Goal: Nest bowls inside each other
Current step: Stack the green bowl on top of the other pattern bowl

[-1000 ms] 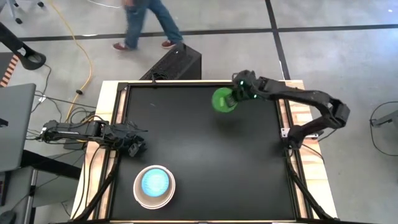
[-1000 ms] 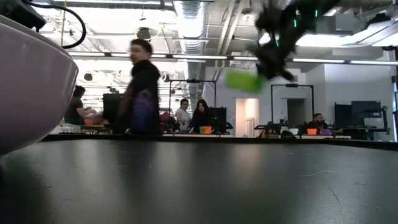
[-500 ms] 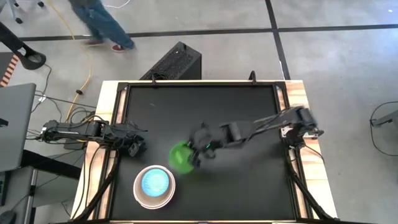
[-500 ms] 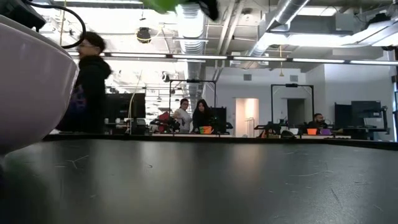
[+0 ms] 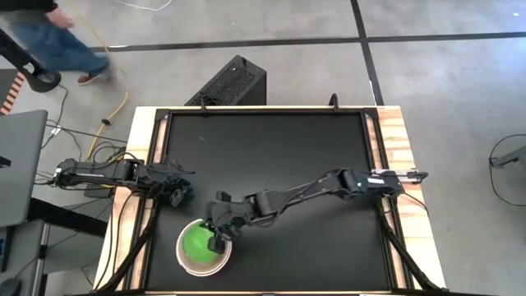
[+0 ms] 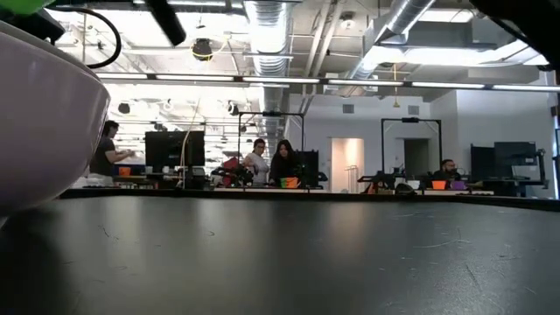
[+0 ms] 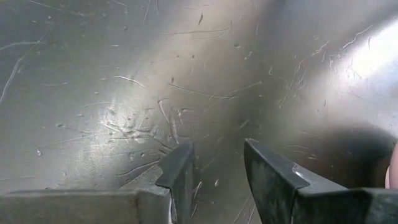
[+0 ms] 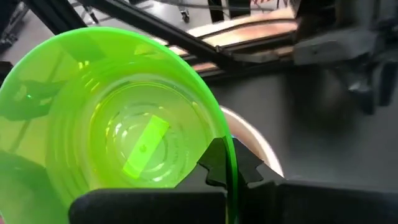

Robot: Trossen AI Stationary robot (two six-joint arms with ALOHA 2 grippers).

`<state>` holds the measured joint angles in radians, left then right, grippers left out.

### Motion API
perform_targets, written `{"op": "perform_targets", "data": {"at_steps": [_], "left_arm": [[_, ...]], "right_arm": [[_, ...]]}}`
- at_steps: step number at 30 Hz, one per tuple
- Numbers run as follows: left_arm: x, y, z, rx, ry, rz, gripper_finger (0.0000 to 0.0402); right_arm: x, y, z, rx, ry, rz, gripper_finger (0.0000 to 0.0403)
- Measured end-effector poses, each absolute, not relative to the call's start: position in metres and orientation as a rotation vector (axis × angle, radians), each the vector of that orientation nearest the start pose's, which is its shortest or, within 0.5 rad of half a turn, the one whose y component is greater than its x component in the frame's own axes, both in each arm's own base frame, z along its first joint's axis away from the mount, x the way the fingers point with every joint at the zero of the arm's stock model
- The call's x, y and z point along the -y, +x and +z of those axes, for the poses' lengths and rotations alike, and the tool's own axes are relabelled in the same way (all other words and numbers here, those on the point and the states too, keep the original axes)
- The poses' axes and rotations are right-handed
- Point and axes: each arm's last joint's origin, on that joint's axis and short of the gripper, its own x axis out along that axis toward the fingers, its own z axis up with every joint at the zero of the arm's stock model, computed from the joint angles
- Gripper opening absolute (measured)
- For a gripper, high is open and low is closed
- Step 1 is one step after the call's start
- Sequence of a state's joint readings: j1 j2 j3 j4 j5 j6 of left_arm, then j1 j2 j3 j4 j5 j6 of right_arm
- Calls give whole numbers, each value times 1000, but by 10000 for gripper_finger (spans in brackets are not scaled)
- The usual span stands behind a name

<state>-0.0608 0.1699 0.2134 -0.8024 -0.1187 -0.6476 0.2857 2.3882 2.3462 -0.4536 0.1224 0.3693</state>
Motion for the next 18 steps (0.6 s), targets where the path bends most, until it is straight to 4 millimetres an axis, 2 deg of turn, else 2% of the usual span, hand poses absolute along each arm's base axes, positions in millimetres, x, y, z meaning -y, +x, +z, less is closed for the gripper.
{"op": "perform_targets", "data": {"at_steps": [5,13,18], "left_arm": [[1,72,152,-708,-548,297,128],[1,72,152,-708,-548,297,128],[1,72,152,-708,-547,297,128]], "right_arm": [[-149,529,269,-554,315,56,7],[-150,534,258,-542,332,15,8],[-150,537,242,-579,352,-17,8]]}}
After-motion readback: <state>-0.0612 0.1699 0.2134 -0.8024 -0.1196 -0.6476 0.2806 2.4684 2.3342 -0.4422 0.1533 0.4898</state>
